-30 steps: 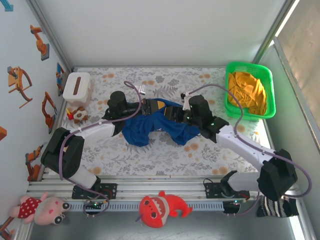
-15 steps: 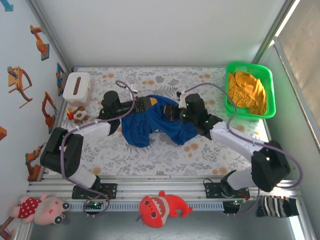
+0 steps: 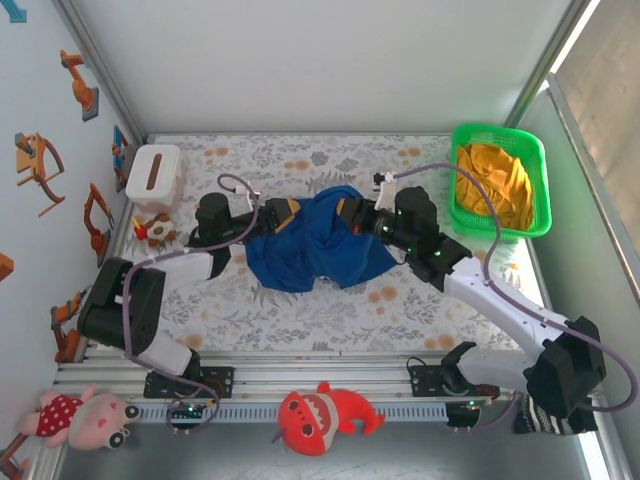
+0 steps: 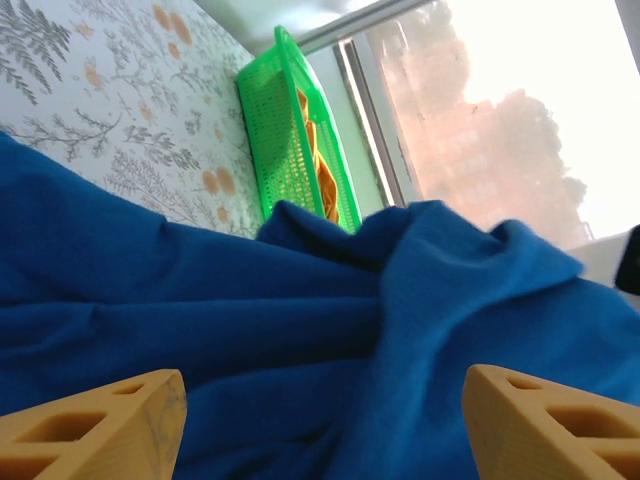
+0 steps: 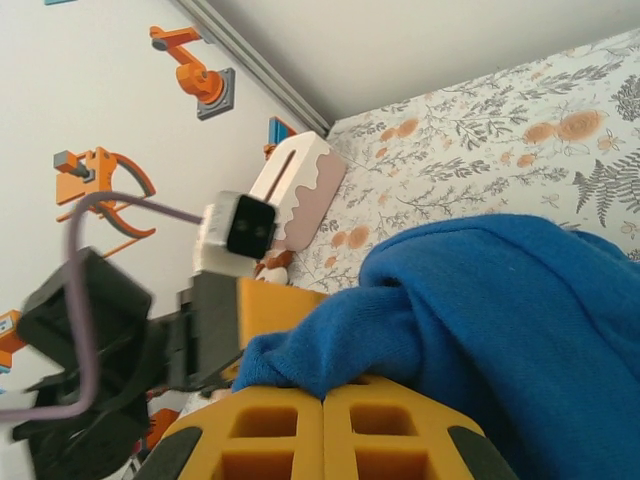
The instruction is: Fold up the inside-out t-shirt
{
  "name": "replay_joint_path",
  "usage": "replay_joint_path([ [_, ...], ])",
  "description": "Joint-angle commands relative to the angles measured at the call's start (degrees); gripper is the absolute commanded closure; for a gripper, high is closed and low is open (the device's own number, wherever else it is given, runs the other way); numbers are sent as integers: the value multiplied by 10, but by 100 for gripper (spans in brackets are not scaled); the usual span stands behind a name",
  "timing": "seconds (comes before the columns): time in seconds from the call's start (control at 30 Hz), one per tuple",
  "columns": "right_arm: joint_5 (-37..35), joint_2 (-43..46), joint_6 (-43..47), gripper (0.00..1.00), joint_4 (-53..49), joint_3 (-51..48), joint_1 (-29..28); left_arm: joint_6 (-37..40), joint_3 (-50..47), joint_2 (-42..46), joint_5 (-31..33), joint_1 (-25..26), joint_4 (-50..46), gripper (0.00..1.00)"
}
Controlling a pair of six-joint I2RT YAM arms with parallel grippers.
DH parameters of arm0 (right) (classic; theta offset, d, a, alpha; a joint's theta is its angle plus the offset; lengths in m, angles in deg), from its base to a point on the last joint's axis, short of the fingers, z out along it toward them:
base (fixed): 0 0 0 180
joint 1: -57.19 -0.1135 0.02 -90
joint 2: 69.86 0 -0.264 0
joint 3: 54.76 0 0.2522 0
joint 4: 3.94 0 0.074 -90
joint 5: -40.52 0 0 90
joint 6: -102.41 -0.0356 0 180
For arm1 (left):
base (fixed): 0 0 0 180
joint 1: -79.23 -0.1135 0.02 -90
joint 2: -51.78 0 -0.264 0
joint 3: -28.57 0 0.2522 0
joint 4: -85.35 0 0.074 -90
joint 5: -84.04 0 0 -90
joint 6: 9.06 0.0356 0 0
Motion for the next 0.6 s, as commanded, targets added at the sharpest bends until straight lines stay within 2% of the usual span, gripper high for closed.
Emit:
replay_joint_path([
  [0.0, -20, -5, -13, 100, 13, -6, 2, 128, -4, 116, 77, 28, -145, 25],
  [0.1, -33, -13, -16, 100, -2, -3, 2, 267, 30, 198, 214, 109, -343, 21],
  [0.2, -32, -23, -22, 100, 3, -4, 2, 338, 62, 212, 301, 166, -418, 20],
  [0.27, -28, -29, -29, 100, 9, -4, 2, 360, 75, 204, 337, 188, -430, 20],
  [0.4, -25, -31, -39, 100, 16, -8, 2, 395, 104, 164, 374, 208, -431, 20],
  [0.57, -26, -30, -42, 100, 13, -7, -1, 418, 135, 124, 366, 217, -416, 20],
])
